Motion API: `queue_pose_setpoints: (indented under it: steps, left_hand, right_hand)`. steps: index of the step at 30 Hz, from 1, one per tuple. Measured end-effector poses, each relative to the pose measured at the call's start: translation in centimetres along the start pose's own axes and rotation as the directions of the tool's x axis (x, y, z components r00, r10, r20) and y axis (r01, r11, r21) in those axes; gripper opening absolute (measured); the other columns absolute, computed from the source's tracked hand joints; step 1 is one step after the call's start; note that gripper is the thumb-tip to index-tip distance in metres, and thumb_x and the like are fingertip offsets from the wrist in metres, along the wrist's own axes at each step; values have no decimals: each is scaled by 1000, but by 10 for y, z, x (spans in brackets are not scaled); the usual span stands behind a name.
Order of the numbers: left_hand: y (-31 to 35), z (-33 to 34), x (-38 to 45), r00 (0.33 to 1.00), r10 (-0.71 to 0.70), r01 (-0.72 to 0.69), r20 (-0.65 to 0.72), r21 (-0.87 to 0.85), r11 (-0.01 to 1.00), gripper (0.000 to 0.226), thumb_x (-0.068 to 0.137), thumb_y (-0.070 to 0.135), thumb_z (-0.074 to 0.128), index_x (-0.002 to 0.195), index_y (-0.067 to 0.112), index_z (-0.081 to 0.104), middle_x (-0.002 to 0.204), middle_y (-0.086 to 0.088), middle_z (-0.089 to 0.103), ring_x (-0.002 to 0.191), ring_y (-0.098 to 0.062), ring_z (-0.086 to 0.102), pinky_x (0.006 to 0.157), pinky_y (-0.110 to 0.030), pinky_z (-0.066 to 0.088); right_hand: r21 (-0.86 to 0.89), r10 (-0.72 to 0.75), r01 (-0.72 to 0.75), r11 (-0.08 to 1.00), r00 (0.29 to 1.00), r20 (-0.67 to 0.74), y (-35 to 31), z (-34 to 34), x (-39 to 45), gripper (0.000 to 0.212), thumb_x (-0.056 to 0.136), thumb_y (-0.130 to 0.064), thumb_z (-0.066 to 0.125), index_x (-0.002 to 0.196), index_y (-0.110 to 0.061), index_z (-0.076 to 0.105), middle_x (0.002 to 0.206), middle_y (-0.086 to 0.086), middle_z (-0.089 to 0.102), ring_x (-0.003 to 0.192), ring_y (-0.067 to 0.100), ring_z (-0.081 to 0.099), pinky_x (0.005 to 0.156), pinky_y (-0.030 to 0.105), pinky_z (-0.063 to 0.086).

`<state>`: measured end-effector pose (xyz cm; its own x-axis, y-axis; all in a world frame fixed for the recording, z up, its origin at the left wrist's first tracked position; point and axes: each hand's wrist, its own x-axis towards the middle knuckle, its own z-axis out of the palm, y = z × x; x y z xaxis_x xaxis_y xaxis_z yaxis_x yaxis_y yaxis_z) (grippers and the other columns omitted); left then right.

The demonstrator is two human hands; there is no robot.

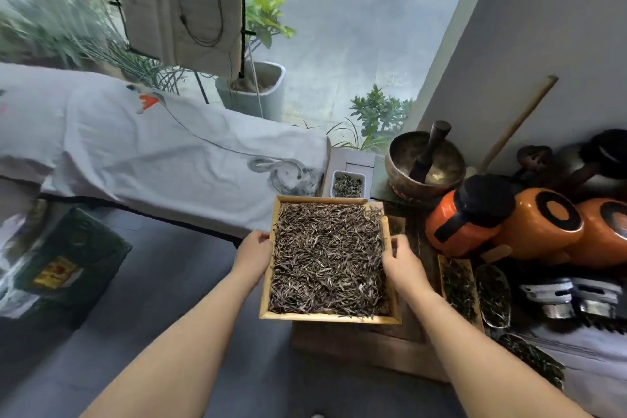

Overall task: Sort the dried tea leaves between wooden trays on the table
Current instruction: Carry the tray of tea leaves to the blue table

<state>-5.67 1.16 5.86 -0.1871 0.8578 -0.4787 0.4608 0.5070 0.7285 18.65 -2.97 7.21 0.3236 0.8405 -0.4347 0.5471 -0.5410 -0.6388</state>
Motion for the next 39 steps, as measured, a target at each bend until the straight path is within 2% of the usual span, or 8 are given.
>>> queue_pose_setpoints:
  steps: [5,8,11,16,20,24,27,39]
  left_hand:
    - [10,-79,-12,992,-52,36,-119,-129,991,28,91,14,40,111,11,58,107,-10,63,96,-29,61,84,-43,53]
    - [7,-132,-22,974,-62,22,-219,-180,983,28,93,17,38,113,12,57,101,-9,63,87,-26,59,70,-33,49]
    - [1,-189,-37,937,-79,9,-340,-202,979,25,96,19,39,111,12,57,103,-11,62,92,-29,58,76,-36,46]
    - [-22,-287,-75,830,-132,-5,-543,-244,970,19,96,18,43,102,13,61,86,-5,58,74,-20,51,58,-28,36]
    - [-53,-362,-117,745,-191,18,-639,-267,964,19,94,19,47,102,10,62,80,-6,58,72,-24,53,62,-28,37]
    - [-90,-437,-160,660,-220,12,-718,-282,959,17,92,22,50,80,16,60,93,-13,63,87,-30,57,70,-33,41]
    - [-123,-491,-194,599,-254,22,-759,-302,953,20,92,21,51,96,9,66,101,-14,66,96,-31,59,71,-30,37]
    - [-230,-668,-332,351,-296,73,-889,-289,955,29,90,24,51,63,16,51,75,-10,54,76,-24,48,67,-31,32]
  right_hand:
    - [-41,-147,149,988,988,53,-84,12,-10,26,90,-14,43,116,-9,44,109,16,61,86,27,53,71,33,35]
    - [-57,-240,247,967,965,101,-137,30,-23,25,91,-13,42,115,-8,42,109,18,61,83,26,52,70,32,38]
    - [-61,-328,343,938,928,176,-191,54,-44,30,91,-14,40,121,-8,38,109,19,59,87,30,57,75,42,49]
    - [-53,-477,503,863,845,243,-277,102,-95,21,91,-14,44,112,-9,43,94,12,57,72,21,48,60,29,34]
    - [-15,-531,571,821,774,345,-337,148,-146,24,93,-16,42,115,-7,41,108,21,59,84,26,50,72,29,35]
    - [15,-603,658,753,681,414,-392,195,-207,26,94,-19,40,117,-5,41,116,25,58,92,30,52,73,30,32]
    - [23,-646,714,700,619,447,-428,234,-254,28,95,-19,40,117,-2,42,119,26,56,103,35,54,75,32,34]
    - [116,-747,840,530,398,532,-535,367,-440,33,93,-16,36,121,0,45,124,25,55,112,36,53,91,36,41]
